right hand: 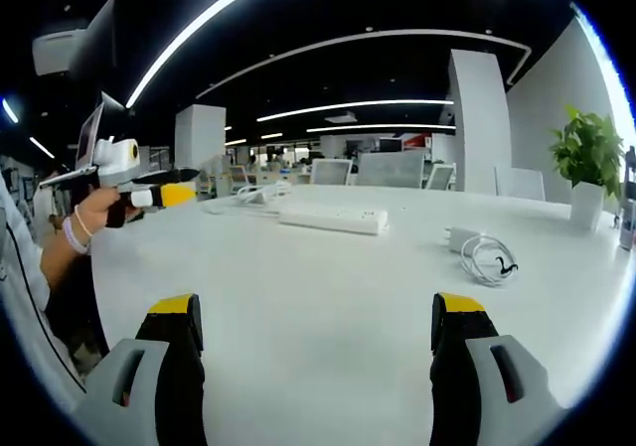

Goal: Straighten the power strip on the desk, plug the charger into it

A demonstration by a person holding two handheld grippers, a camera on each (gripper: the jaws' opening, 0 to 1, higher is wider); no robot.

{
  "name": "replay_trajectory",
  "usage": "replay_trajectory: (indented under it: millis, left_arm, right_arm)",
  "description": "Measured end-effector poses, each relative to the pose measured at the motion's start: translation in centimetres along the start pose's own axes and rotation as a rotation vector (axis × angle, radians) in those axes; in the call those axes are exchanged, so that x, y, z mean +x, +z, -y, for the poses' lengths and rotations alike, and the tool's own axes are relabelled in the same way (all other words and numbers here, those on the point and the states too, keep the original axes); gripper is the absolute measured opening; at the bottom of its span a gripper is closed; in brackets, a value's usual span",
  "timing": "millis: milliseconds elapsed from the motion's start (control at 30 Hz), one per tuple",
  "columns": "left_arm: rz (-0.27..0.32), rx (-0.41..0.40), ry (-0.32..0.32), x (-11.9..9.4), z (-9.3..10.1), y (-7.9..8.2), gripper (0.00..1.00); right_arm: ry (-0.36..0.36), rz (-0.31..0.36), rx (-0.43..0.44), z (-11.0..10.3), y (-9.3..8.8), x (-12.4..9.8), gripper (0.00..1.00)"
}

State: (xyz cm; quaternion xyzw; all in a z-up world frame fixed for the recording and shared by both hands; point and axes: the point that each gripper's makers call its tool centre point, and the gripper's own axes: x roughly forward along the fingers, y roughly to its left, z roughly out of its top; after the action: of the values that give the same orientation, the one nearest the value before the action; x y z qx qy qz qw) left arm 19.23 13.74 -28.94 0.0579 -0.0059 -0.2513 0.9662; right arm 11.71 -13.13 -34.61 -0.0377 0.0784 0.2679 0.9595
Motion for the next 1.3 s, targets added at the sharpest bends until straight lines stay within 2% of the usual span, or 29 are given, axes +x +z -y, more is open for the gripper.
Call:
replay_trajectory:
  millis: [300,933,1067,1300]
  left_arm:
    - [-0.006,-0.031,0.024,-1.3,-0.1,-1.3,0.99]
    - [0.0,-0.105,0.067,-3.5,-0.2,-2.7,0.99]
    - [0.012,-0.149,0.06,-3.9,-0.1,-2.9,0.99]
    - [0.009,-0.158,0.069,-4.1,-0.2,-3.2,0.99]
  right_arm:
    - [-0.004,0.001,-0.007,0.2,0.3,0.0,0.95]
    - [-0.011,0.001,-0.015,0.6,0.4,0.0,0.95]
    - [-0.012,0.0,-0.015,0.7,0.4,0.0,0.95]
    - [-0.015,-0.001,-0.016,0.8,0.4,0.0,0.95]
